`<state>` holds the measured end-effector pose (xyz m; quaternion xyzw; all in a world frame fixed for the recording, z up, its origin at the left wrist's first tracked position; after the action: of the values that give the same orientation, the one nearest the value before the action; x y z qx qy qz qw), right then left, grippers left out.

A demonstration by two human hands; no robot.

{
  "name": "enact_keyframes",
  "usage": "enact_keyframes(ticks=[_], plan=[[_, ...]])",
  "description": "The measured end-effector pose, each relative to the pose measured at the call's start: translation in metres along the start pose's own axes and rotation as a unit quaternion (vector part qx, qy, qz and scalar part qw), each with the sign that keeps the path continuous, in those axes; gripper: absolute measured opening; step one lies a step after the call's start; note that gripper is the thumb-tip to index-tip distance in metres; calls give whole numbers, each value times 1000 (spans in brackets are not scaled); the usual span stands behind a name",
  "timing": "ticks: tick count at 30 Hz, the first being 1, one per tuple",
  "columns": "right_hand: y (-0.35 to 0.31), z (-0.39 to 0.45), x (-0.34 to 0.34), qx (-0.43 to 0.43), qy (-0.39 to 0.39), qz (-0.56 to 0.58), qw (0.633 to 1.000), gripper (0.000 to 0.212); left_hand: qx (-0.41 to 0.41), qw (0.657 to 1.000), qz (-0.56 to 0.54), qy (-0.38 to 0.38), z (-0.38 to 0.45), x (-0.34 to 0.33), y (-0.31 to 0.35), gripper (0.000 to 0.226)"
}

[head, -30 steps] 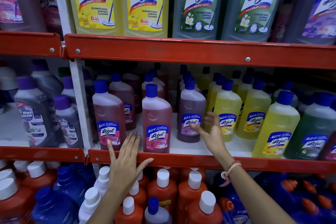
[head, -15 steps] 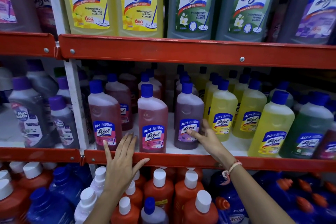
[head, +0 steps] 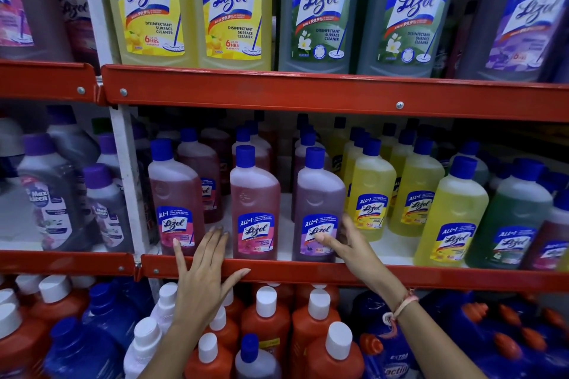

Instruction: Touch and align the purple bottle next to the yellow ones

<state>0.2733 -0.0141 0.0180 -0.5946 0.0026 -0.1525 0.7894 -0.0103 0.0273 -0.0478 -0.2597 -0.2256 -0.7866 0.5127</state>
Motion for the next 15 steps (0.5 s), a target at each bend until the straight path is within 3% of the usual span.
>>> enact_keyframes(ticks=[8,11,15], plan=[[-2,-3,19,8,1,-4,1000,63,-1,1000,1,2,-1,-1,0,82],[-5,-1,46,39,113,-20,993,62,3,1000,-3,4,0,-1,0,83],[-8,3,78,50,300,-128,944,68,2,1000,4,-1,0,-2,0,84]])
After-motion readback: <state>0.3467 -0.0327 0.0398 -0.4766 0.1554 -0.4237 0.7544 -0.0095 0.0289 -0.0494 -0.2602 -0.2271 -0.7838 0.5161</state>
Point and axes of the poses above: each hand's wrist, its own z-axis towards the middle knuckle, its own x-axis out of the back of the hand, y = z × x, the point moved 3 cm from there along z, towards the middle knuckle, and after that the axes turned 7 degrees about y, right-handed, at the moved point
